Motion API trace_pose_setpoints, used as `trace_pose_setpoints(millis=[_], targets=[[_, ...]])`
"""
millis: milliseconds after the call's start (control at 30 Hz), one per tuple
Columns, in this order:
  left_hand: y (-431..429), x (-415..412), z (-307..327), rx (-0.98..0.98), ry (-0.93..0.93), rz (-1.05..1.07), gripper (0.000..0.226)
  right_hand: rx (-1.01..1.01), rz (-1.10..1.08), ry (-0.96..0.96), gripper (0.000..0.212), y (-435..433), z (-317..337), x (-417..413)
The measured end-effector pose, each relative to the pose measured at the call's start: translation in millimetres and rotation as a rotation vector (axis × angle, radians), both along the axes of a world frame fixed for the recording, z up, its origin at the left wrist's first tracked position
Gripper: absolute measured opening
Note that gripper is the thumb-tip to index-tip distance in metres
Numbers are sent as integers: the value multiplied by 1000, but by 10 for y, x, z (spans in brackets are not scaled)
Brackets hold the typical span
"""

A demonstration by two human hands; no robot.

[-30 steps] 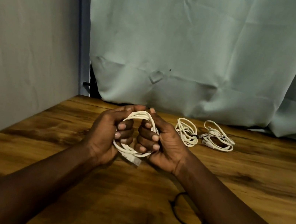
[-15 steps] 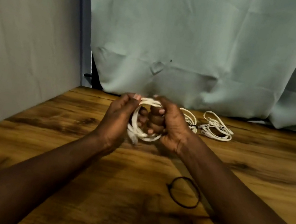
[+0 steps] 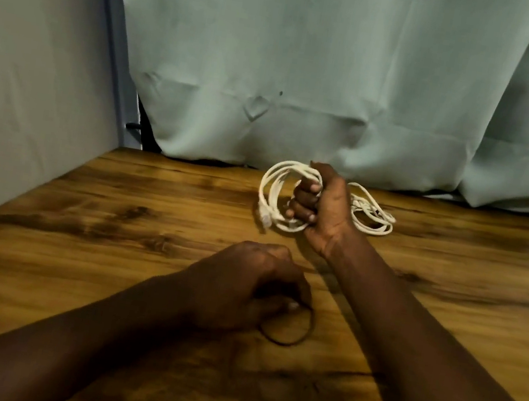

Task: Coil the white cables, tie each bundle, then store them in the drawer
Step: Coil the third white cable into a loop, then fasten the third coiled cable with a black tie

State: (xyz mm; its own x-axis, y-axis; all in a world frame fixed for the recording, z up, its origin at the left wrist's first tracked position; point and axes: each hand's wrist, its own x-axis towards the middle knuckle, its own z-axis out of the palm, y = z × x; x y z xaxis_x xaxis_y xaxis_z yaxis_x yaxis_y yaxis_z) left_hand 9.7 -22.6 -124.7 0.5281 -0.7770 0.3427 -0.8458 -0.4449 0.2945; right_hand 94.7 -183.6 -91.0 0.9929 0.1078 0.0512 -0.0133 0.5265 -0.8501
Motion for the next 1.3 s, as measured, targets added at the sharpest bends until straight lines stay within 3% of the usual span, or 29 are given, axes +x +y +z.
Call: trace_pose_setpoints(millis=[267,333,467,533,700,933,1067,1300], targets=[[274,199,138,163,-9,376,7,-156,126,-23,65,247,-51,-125],[347,208,83,38,14,456,6,-188,149,-40,64,282,-71,-142],[464,282,64,-566,63,602,12,-180,196,-25,62,330,-65,-161],[533,342,111,-717,10,696,14,-171,224,-22,62,344,-48,-187],[670,398,153,-867,-11,771,11,-309,231,-85,60,432,-69,-257],[642,352,154,-784,-205,648,2,-603,141,-291,44,556,-22,-414],[596,340,226,-1093,101,497,3,-636,192,-267,36,597,-14,-441],[616,293,311,-1335,635,284,9,-640,291,-270,37,563,-32,-438]])
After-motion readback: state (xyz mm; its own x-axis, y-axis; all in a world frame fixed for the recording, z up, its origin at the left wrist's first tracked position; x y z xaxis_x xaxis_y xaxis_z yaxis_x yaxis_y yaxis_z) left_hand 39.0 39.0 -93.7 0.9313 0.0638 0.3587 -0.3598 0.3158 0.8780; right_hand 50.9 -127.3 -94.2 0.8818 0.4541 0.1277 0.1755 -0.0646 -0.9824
